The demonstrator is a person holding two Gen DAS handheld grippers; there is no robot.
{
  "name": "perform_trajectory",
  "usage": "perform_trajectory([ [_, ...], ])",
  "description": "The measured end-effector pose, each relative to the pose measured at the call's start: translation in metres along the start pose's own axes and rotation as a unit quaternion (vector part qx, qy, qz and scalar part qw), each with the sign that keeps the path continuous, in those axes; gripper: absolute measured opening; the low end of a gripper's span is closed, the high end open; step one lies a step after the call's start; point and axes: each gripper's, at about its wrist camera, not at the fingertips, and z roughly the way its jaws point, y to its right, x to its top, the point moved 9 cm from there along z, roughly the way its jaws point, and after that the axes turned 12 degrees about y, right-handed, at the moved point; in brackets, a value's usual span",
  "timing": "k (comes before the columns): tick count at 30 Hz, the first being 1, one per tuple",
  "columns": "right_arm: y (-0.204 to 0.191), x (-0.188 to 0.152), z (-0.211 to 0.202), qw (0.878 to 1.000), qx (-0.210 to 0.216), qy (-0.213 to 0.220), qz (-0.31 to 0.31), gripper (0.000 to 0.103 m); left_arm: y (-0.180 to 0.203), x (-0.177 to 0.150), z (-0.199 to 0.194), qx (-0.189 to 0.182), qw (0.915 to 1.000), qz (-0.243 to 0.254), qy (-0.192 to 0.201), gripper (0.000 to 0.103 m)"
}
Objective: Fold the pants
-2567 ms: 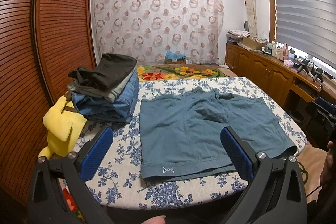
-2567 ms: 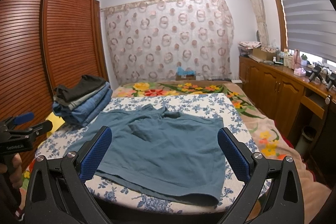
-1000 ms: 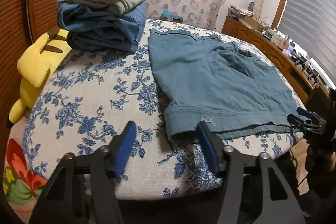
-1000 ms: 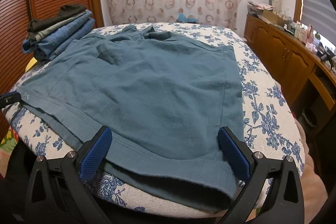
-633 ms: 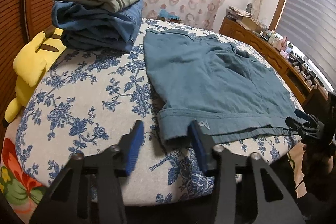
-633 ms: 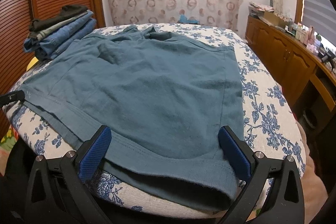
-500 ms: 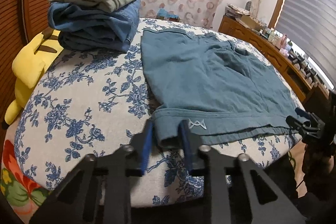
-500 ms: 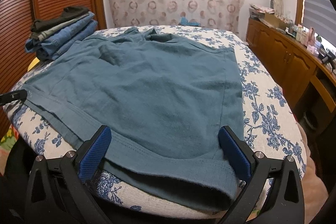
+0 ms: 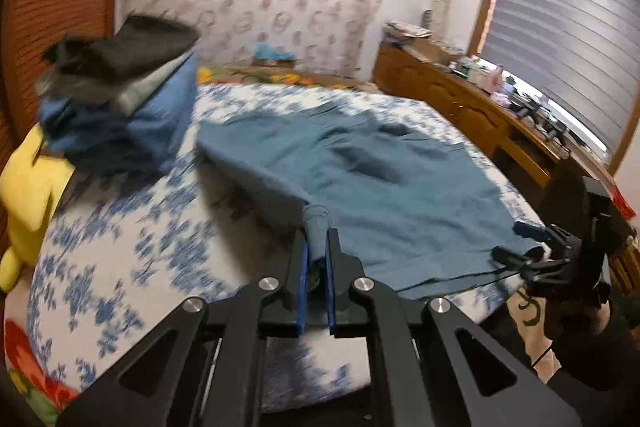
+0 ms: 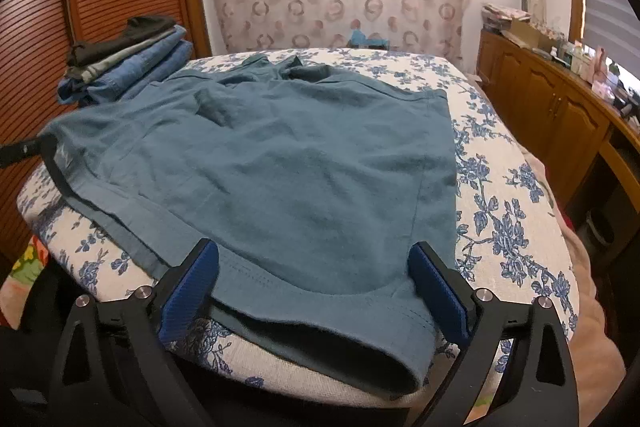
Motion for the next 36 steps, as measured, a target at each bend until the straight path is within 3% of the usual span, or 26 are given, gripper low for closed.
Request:
perform_trajectory([
  [9, 0.006, 0.004, -0.010, 1.000, 0.003, 0.004, 0.001, 0.097, 0.040, 0.024, 0.022, -0.040, 0.9983, 0.041, -0.002, 0.004],
  [19, 0.020, 0.011, -0.022, 1.000, -0.005, 0.017, 0.011, 0.097, 0.077, 0.045, 0.035, -0.075, 0.9957, 0.053, 0.001, 0.004],
  [33, 0.033, 0.018, -0.035, 0.999, -0.015, 0.028, 0.012, 0.097, 0.131, 0.047, 0.057, -0.123, 0.9898, 0.068, -0.019, 0.004],
  [36, 0.035, 0.018, -0.037, 0.999, -0.016, 0.029, 0.019, 0.097, 0.134, 0.043, 0.063, -0.116, 0.9900, 0.075, -0.028, 0.004],
])
